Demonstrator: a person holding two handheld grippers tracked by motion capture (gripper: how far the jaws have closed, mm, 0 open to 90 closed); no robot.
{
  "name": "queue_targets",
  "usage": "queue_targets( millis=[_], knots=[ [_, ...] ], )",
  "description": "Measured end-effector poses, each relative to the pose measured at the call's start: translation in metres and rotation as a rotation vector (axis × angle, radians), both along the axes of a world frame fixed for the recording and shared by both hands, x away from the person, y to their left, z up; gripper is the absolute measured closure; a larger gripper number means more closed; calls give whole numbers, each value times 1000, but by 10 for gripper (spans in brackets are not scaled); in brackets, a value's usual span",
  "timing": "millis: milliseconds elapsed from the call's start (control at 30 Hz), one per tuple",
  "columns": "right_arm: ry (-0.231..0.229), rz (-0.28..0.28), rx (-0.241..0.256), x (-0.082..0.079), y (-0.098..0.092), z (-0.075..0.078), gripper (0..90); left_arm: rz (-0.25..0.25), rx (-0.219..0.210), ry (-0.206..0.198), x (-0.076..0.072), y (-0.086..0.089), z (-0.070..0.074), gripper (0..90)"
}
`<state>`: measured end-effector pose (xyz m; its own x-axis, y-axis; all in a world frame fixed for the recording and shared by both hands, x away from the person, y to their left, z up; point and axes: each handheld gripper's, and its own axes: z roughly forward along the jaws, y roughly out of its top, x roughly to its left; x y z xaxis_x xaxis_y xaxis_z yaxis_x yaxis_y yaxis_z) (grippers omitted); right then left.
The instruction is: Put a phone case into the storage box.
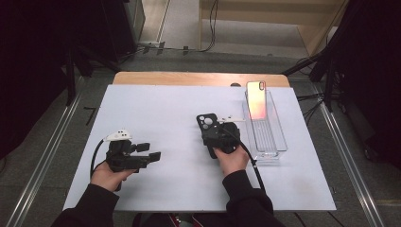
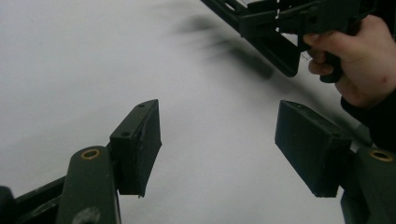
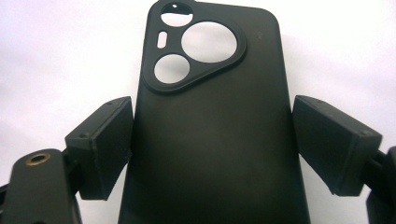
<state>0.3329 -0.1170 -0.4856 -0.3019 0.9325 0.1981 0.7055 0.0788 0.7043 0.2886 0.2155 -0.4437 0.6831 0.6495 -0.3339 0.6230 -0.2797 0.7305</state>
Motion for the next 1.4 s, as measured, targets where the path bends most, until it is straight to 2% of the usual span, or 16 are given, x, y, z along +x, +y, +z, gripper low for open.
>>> queue_targets(
  millis=[167, 233, 533, 567, 633, 800, 900, 933, 1000, 1133, 1200, 1400],
  knots=[
    [-6, 22, 20, -3, -7, 14, 141, 4, -3, 7, 0, -1, 0, 317],
    [-3, 33, 46, -7, -11, 20, 141, 4, -1, 4, -1, -2, 1, 315],
    [-13, 54, 107, -17, -14, 27, 141, -1, -21, 35, 3, -15, 12, 292],
    [-6, 61, 131, -19, -14, 28, 141, 0, -21, 40, 4, -16, 13, 282],
    [-3, 75, 142, -22, -16, 30, 141, -3, -20, 43, 6, -20, 15, 282],
    [-5, 110, 131, -27, -18, 36, 140, 1, -30, 55, 10, -24, 16, 282],
    [-7, 152, 150, -31, -22, 41, 140, 3, -22, 66, 13, -28, 18, 282],
    [-16, 158, 145, -33, -23, 42, 141, -2, -10, 67, 14, -30, 19, 282],
    [-26, 167, 135, -34, -23, 44, 140, -10, -10, 71, 15, -33, 22, 282],
    [-53, 221, 109, -40, -25, 46, 140, -17, -20, 72, 20, -41, 29, 281],
    [-51, 236, 108, -42, -27, 45, 140, -18, -20, 78, 22, -44, 32, 281],
    [-66, 235, 136, -44, -31, 46, 140, -2, -59, 99, 32, -53, 39, 282]
  ],
)
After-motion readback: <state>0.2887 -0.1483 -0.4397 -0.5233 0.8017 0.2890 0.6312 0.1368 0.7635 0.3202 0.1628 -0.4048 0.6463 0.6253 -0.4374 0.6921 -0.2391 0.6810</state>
